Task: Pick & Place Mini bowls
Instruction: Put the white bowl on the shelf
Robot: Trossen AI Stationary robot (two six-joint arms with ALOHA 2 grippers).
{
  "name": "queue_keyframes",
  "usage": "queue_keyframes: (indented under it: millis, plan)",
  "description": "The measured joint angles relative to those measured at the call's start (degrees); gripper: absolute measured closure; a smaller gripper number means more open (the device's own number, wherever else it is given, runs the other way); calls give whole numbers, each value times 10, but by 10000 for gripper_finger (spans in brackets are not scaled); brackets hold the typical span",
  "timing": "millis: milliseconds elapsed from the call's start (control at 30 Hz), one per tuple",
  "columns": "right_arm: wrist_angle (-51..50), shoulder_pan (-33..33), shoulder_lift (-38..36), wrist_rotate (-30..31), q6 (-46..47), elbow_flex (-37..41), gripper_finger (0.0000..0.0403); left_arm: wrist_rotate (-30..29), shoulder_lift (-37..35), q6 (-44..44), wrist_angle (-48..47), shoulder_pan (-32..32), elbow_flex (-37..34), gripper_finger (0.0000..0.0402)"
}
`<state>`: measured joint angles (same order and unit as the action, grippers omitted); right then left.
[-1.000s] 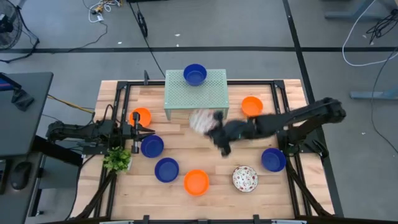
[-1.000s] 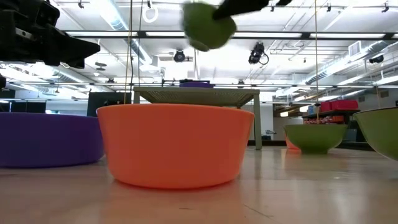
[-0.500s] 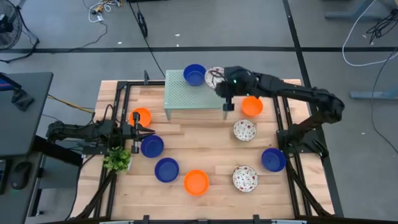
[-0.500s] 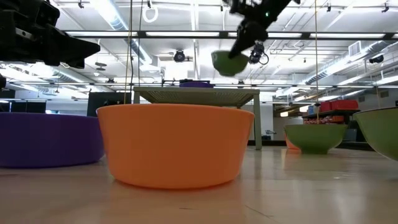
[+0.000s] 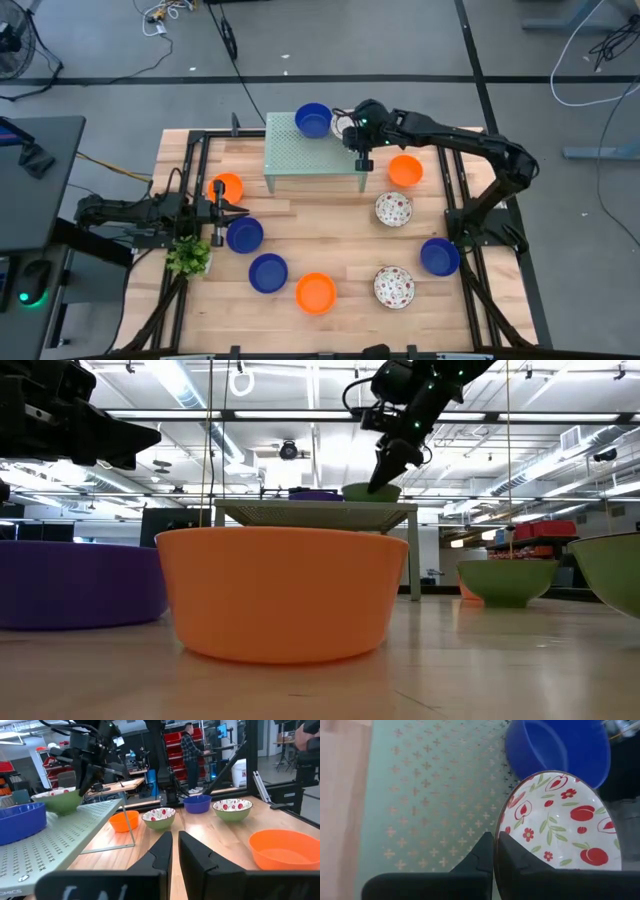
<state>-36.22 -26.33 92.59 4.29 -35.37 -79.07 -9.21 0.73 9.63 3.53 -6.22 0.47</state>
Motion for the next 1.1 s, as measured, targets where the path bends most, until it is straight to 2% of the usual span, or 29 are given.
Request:
queue_keyframes:
  millis: [333,767,867,1100]
  plan:
    - [10,0,8,27,0,0,381,0,0,0,0,0,0,365]
    - [31,0,8,44,-2,0,321,0,0,0,0,0,0,365]
    - [33,0,5,65,0,0,300,0,0,0,0,0,0,365]
    - [23,37,-38,90,68,1,255,0,0,0,1,0,0,365]
